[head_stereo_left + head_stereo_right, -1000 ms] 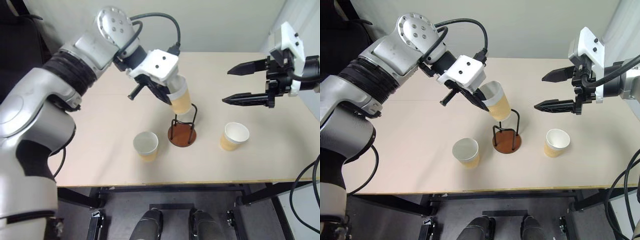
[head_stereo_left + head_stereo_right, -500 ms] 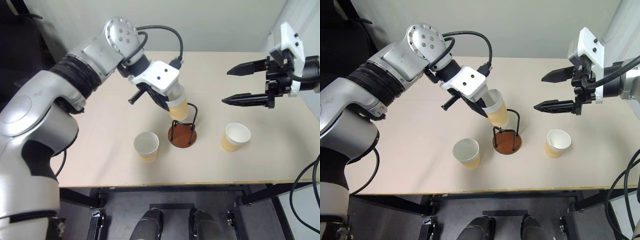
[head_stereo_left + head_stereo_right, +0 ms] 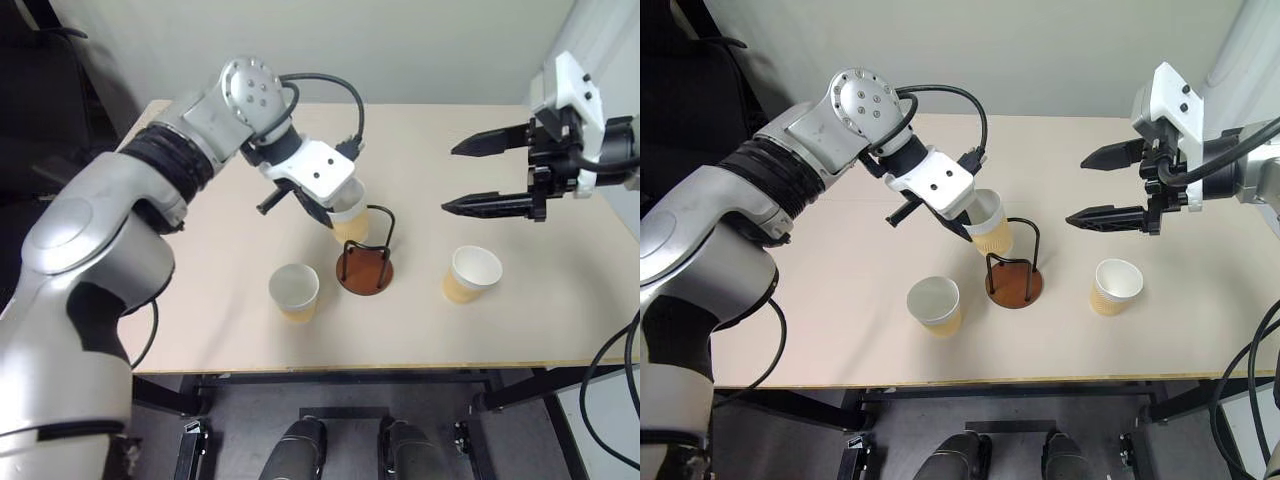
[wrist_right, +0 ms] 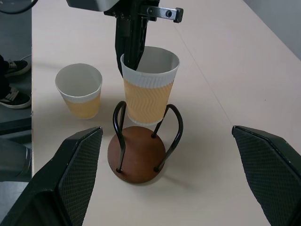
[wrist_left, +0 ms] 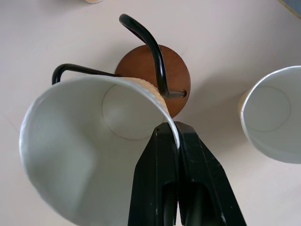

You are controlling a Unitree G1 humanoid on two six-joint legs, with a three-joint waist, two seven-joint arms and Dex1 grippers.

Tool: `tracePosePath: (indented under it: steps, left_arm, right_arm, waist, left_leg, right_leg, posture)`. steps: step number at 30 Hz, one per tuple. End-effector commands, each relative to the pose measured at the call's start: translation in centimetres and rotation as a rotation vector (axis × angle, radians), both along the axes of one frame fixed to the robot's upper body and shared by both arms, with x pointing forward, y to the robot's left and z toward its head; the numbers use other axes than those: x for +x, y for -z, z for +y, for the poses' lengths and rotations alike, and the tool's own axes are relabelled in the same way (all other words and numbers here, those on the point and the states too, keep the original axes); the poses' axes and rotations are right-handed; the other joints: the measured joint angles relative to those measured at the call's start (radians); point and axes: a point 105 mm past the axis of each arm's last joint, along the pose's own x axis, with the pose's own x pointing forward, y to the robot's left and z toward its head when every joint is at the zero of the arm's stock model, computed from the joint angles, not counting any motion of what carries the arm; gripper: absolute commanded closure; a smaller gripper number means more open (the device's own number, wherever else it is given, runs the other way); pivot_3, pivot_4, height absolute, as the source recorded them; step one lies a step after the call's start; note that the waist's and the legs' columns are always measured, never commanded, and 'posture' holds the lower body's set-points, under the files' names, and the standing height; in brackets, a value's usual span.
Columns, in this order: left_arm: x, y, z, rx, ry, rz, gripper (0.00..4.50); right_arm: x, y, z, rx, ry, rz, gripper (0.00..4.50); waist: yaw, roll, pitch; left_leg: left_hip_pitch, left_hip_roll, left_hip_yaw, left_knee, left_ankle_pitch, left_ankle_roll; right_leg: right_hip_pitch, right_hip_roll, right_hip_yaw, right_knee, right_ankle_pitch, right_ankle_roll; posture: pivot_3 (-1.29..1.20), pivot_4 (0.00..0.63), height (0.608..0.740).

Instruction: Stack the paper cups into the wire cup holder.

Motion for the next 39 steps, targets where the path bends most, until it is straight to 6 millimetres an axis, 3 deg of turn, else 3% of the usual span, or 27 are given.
tracePosePath:
  steps: [1,11,25,32,39]
  left_arm:
    - [-0.3,-0.7,-0.5,-0.012,0.039,-0.012,4.44]
    - [-0.5,-0.8,-1.5,-0.002,0.087,-0.033,4.44]
    - [-0.8,-4.4,-2.4,-0.048,0.081,-0.114,4.44]
    - [-0.7,-4.5,-2.6,-0.053,0.084,-0.116,4.44]
    - [-1.0,-3.2,-3.3,-0.041,0.12,-0.086,4.44]
  right_arm:
    - [-0.6,-1.2,0.0,0.007,-0.005,-0.054,0.0]
    - [-0.7,-1.3,-0.1,0.009,-0.002,-0.057,0.0]
    - [-0.7,-1.7,-0.2,0.017,0.004,-0.061,0.0]
    - [-0.6,-1.7,-0.4,0.015,0.008,-0.062,0.0]
    - [-0.6,-1.6,-0.4,0.015,0.01,-0.062,0.0]
  waist:
    - [0.002,0.0,0.0]
    - [0.003,0.0,0.0]
    - [0.003,0.0,0.0]
    - [0.003,0.0,0.0]
    - [0.003,0.0,0.0]
  left_leg:
    - [0.0,0.0,-0.001,0.0,0.0,0.0]
    - [0.0,0.0,0.0,0.0,0.0,0.0]
    - [-0.001,0.0,0.0,0.0,-0.001,0.001]
    - [0.0,0.0,0.001,-0.001,-0.001,0.001]
    - [0.0,0.0,0.001,0.0,-0.001,0.001]
  right_leg:
    - [0.0,-0.001,0.001,0.0,0.0,0.0]
    - [0.0,-0.001,0.001,0.0,0.0,0.001]
    - [0.0,-0.001,0.001,-0.001,0.0,0.001]
    - [0.0,0.0,0.001,-0.001,0.0,0.001]
    - [0.0,-0.001,0.001,-0.001,0.0,0.001]
  posture:
    - [0.0,0.15,0.74]
    - [0.0,0.15,0.74]
    - [0.0,0.15,0.74]
    - [0.0,0.15,0.74]
    - [0.0,0.15,0.74]
